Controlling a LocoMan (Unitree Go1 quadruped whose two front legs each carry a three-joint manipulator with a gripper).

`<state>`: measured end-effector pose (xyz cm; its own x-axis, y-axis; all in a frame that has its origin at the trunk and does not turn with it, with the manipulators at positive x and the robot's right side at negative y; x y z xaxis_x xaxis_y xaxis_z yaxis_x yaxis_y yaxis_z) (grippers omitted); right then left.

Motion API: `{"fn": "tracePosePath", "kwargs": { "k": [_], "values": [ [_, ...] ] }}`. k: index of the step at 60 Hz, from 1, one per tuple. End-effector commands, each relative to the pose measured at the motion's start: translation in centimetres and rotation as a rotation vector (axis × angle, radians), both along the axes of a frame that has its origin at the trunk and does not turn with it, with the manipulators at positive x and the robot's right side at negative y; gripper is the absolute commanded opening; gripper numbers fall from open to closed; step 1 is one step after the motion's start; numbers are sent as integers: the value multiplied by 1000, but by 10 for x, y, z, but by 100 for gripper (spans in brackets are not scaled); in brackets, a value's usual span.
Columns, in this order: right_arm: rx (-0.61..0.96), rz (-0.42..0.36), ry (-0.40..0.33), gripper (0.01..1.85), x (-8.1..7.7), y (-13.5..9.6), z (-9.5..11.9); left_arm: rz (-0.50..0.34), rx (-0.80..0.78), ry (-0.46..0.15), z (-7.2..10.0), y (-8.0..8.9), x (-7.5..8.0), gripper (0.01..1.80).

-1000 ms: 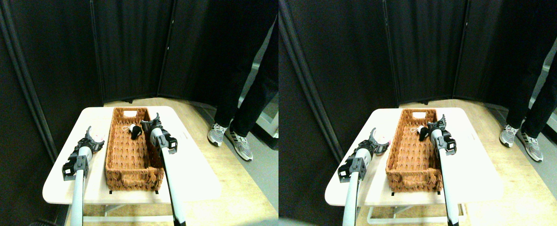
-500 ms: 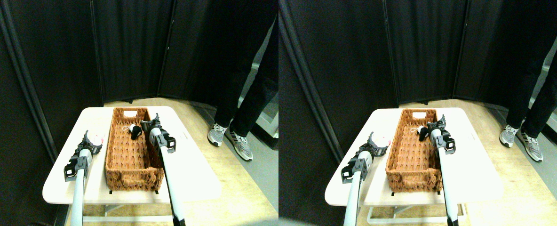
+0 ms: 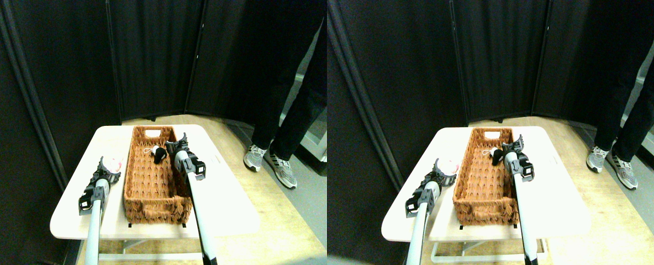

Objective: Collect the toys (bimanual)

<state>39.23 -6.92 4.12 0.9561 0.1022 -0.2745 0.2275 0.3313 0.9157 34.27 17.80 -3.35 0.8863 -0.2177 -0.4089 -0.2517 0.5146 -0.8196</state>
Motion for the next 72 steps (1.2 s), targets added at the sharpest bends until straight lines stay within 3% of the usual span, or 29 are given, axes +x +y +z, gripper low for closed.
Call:
{"fn": "tracePosePath", "kwargs": {
  "k": [1, 16, 21, 30, 51, 64, 72],
  "values": [
    [7, 15, -21, 67, -2, 5, 4, 3, 5, -8, -6, -1, 3, 75],
    [4, 9, -20, 67, -6, 5, 7, 37, -8, -37, -19, 0, 3, 54],
    [14, 3, -16, 66, -6, 5, 7, 24, 40, -109, -22, 0, 4, 33],
    [23, -1, -29, 72, -7, 3, 9, 11, 98, -135, -20, 2, 4, 1],
    [23, -10, -29, 70, -10, 1, 11, -30, 106, -203, 0, -3, -4, 1],
    [24, -19, -37, 72, -11, -2, 10, -87, 129, -242, 30, -4, -8, 1],
    [26, -24, -32, 75, -12, -4, 7, -165, 138, -285, 51, -5, -7, 1]
  ]
}}
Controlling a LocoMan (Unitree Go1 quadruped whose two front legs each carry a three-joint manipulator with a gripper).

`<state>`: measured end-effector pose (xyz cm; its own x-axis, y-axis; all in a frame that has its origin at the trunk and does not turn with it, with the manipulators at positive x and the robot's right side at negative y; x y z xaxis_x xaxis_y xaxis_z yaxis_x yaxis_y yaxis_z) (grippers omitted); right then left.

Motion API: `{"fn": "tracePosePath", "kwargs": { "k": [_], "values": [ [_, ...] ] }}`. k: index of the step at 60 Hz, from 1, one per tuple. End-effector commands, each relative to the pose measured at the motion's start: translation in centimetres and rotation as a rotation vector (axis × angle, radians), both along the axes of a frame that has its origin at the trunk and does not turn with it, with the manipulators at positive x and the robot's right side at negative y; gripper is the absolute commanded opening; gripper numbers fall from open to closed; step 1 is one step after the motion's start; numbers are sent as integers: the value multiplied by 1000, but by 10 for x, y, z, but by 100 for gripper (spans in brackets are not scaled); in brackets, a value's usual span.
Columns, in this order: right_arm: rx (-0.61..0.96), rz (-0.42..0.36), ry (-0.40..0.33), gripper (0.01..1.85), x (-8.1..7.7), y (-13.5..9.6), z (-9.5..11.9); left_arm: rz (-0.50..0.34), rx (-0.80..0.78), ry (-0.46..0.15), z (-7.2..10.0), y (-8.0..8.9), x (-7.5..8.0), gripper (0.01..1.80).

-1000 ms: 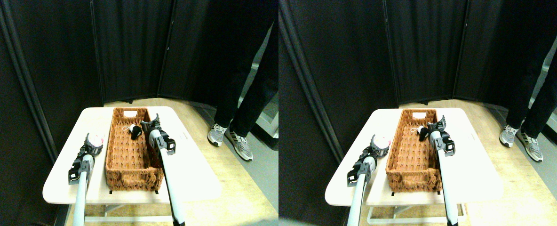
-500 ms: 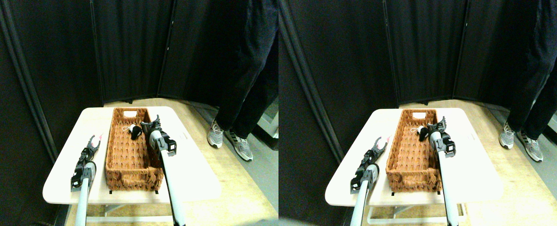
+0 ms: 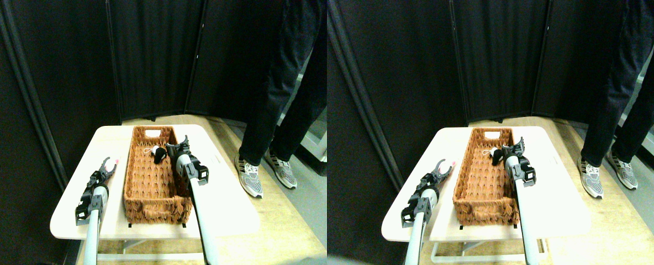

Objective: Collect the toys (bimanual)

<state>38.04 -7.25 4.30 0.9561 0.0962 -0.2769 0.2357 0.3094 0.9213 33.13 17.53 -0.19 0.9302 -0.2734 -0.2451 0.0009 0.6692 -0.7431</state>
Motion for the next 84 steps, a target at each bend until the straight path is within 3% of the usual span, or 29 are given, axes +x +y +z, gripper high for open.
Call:
{"fn": "tracePosePath", "kwargs": {
  "k": [1, 9, 25, 33, 38, 43, 56, 64, 79, 84],
  "values": [
    [8, -14, -37, 73, 0, -1, 5, -64, -44, -54, 23, -3, 5, 1],
    [6, -19, -38, 71, 0, -3, 4, -84, -57, -61, 36, -9, 6, 1],
    [5, -24, -48, 66, -2, -9, 3, -191, -68, -97, 80, -38, 8, 1],
    [10, -27, -54, 66, -4, -11, 3, -220, -104, -88, 99, -59, 8, 1],
    [-2, -38, -59, 65, -6, -13, 5, -251, -103, -118, 110, -79, 8, 1],
    [-9, -43, -64, 60, -7, -16, 5, -259, -142, -94, 118, -95, 8, 1],
    [3, -67, -66, 67, -7, -23, 5, -295, -205, -68, 123, -125, 12, 1],
    [-6, -77, -71, 42, -7, -29, 5, -292, -280, -16, 115, -141, 17, 1],
    [-20, -76, -81, 29, -7, -33, 4, -307, -352, 34, 97, -150, 21, 1],
    [-20, -79, -61, 45, -6, -33, 4, -298, -338, 57, 97, -146, 18, 30]
  ]
}}
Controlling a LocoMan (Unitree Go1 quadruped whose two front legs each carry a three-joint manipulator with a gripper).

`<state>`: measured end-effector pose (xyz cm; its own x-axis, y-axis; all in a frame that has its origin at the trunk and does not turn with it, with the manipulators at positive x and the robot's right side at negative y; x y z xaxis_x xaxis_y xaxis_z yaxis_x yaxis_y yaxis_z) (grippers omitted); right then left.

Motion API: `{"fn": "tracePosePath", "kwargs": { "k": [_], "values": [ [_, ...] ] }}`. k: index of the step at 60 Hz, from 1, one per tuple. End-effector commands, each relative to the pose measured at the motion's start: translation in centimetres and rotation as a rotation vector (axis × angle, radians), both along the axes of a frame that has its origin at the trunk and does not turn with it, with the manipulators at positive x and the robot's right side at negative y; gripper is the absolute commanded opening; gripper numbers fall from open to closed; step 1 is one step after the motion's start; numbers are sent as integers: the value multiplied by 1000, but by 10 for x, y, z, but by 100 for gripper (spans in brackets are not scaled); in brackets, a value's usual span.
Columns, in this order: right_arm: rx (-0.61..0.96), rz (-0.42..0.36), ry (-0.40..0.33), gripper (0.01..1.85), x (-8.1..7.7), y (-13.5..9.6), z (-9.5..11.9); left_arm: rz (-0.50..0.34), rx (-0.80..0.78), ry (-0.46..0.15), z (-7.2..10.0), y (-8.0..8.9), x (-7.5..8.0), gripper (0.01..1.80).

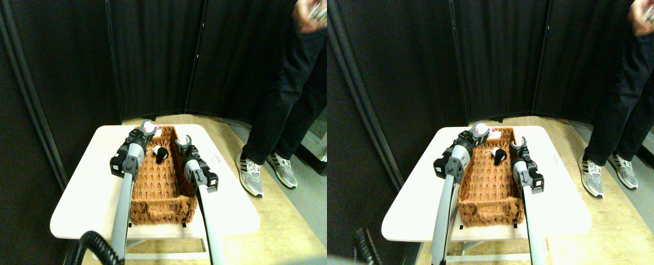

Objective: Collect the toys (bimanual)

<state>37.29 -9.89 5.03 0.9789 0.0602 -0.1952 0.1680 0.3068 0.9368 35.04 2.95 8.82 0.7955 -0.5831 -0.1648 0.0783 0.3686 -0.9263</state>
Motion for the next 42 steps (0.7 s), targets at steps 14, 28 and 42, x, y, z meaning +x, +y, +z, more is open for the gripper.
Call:
{"fn": "tracePosePath", "kwargs": {
  "k": [14, 28, 42],
  "values": [
    [-28, -47, 23, 50, 2, -2, -2, -12, -5, 15, 9, 6, -6, 77],
    [-50, -47, -69, 10, -4, 5, 11, -18, 2, -5, 8, 13, -6, 65],
    [-60, -84, -146, 1, -7, 6, 36, 14, 0, -24, 4, 20, -7, 56]
  ]
}}
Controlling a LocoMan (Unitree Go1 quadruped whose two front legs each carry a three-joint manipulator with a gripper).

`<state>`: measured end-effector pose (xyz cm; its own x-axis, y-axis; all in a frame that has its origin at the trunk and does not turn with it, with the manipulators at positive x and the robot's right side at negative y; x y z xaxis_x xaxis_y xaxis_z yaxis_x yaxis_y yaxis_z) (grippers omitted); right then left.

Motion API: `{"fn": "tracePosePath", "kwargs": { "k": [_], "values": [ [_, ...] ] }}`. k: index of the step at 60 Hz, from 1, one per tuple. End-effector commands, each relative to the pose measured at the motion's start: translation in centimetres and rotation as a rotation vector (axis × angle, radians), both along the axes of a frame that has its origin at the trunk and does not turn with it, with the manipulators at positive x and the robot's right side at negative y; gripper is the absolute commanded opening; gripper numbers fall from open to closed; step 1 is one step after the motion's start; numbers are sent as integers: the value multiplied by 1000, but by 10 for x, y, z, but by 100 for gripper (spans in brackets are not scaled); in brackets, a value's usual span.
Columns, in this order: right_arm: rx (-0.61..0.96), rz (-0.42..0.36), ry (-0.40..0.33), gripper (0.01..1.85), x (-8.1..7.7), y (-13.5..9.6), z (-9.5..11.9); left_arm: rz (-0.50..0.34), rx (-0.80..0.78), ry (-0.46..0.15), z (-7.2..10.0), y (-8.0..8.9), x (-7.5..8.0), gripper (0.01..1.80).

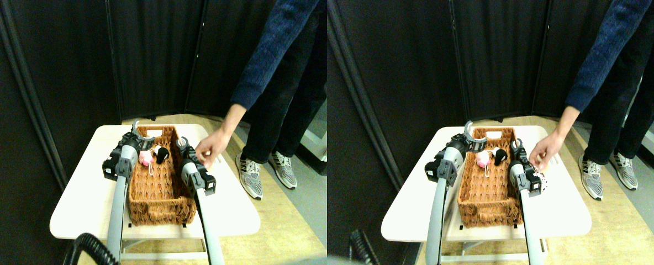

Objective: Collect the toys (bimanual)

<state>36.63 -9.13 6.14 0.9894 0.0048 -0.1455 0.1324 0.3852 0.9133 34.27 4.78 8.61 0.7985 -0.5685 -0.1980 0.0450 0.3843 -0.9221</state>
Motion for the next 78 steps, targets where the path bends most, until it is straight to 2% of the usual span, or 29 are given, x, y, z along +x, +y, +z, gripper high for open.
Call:
{"fn": "tracePosePath", "kwargs": {
  "k": [1, 7, 14, 17, 28, 55, 58, 61, 70, 73, 77, 78],
  "values": [
    [31, -37, -102, 1, 0, -2, 27, 8, -12, -56, 6, 2, 0, 55],
    [17, -13, -133, 4, 1, -6, 33, 7, -10, -57, 4, 9, 1, 51],
    [48, -23, -149, 1, 2, -10, 44, 16, -6, -68, 2, 16, 0, 49],
    [-7, -23, -179, 1, 4, -11, 48, 17, -11, -70, 0, 19, 1, 48],
    [-19, -21, -192, 1, 5, -13, 58, 41, 7, -75, -5, 28, 0, 46],
    [-30, -114, -163, 1, -2, -63, 29, 127, 94, -108, -30, 84, 0, 39],
    [-43, -119, -159, 1, -2, -65, 27, 134, 104, -107, -32, 87, -1, 38],
    [-32, -157, -144, 1, -4, -67, 23, 151, 90, -100, -36, 89, -1, 37],
    [-22, -132, -127, 1, -5, -73, 12, 190, 71, -97, -43, 93, -3, 35],
    [-10, -165, -93, 1, -10, -73, 6, 202, 79, -100, -47, 95, -3, 36],
    [34, -160, -75, 1, -15, -74, 0, 212, 87, -96, -51, 96, -4, 37],
    [36, -134, -69, 1, -16, -76, -6, 217, 80, -91, -54, 97, -3, 35]
  ]
}}
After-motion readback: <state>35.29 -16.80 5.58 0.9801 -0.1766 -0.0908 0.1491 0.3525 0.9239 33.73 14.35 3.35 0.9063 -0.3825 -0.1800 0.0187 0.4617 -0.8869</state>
